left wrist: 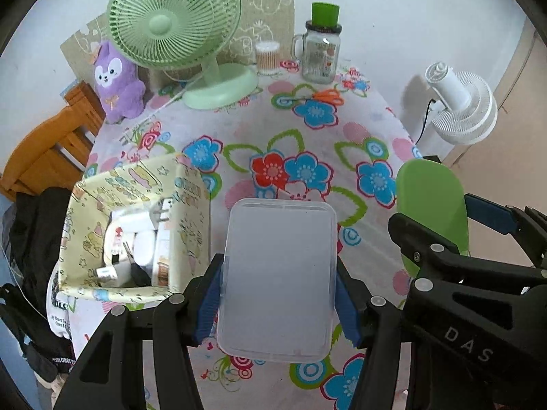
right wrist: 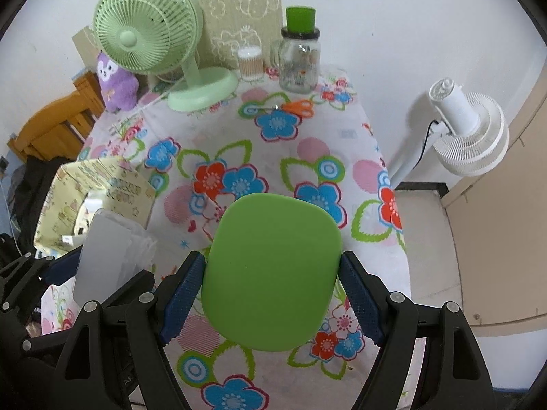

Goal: Organize rigid objects
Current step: 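Lift the white box and green pad and carry both over the yellow-green box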

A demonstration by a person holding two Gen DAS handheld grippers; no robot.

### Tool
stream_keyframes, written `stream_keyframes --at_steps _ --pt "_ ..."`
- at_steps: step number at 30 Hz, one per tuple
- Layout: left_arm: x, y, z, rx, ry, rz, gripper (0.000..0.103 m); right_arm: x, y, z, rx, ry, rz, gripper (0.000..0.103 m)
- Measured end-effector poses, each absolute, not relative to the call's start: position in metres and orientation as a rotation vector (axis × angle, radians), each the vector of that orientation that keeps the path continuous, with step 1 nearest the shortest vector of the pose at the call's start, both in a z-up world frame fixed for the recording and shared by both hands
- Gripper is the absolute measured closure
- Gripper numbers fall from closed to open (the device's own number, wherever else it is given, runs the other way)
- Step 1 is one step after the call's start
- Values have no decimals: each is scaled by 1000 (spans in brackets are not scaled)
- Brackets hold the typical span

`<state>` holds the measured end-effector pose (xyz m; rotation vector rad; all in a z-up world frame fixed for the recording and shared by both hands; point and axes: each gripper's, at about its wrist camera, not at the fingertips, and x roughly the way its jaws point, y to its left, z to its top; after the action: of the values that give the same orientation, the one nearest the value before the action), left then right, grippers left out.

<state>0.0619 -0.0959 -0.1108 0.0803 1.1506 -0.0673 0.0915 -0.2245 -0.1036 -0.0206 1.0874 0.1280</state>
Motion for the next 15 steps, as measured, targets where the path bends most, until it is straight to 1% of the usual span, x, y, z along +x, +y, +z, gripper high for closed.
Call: stream_keyframes --at_steps 15 --pt "62 -70 -86 68 1124 -125 42 88 -190 -75 -29 1051 124 22"
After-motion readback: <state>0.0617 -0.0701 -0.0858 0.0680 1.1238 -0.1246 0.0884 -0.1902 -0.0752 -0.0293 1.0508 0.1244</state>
